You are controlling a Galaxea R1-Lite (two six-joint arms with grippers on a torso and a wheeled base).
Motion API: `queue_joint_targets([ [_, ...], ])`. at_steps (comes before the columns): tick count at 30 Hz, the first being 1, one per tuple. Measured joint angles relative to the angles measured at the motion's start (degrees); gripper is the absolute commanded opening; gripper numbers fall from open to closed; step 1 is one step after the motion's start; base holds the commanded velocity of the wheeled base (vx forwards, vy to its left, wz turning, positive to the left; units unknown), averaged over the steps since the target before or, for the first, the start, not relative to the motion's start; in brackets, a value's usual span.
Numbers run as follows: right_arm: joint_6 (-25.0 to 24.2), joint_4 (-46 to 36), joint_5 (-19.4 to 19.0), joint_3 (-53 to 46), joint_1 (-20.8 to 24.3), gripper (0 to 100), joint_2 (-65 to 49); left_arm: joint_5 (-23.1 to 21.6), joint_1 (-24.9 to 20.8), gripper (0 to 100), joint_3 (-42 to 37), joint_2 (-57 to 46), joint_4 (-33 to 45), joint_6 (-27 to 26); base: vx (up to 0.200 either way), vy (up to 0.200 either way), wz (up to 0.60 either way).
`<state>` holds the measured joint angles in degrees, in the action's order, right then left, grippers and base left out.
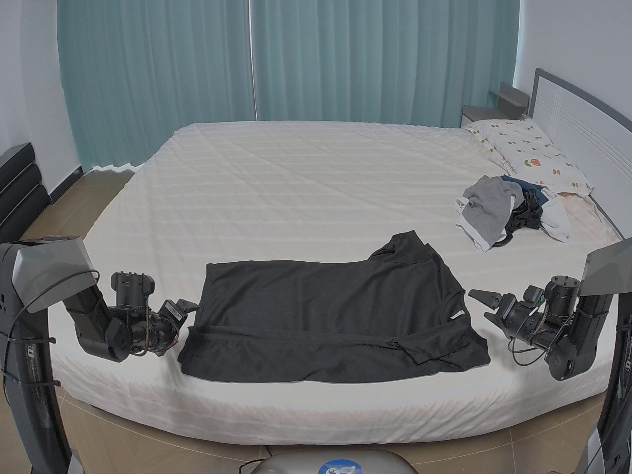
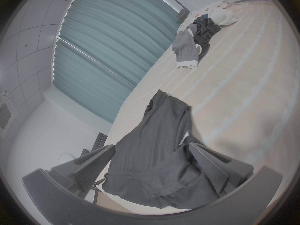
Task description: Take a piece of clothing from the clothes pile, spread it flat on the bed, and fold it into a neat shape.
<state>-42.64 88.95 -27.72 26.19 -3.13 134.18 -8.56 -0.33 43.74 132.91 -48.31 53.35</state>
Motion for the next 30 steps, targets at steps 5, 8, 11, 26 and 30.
queue_joint_targets([
  [5, -2.97, -1.18, 12.00, -2.43, 9.46, 100, -3.01, -6.16, 1.73, 100, -1.46, -3.39, -0.10, 6.78, 0.000, 0.000, 0.00],
  [8, -3.89, -5.39, 17.03, -3.45, 14.48, 100, -3.06, -8.19, 2.44, 100, -2.36, -5.05, -0.54, 8.84, 0.000, 0.000, 0.00],
  [11, -4.40, -9.74, 19.49, -3.91, 17.16, 100, -2.76, -7.84, 2.74, 100, -3.00, -6.07, -1.94, 9.12, 0.000, 0.000, 0.00],
  [26, -5.10, -10.65, 20.94, -2.10, 19.99, 100, 0.33, -6.19, 2.12, 100, -4.91, -6.12, -5.28, 6.92, 0.000, 0.000, 0.00],
  [30, -5.21, -10.68, 21.27, -1.22, 19.83, 100, 1.40, -6.19, 2.06, 100, -4.94, -6.10, -5.28, 6.73, 0.000, 0.000, 0.00],
])
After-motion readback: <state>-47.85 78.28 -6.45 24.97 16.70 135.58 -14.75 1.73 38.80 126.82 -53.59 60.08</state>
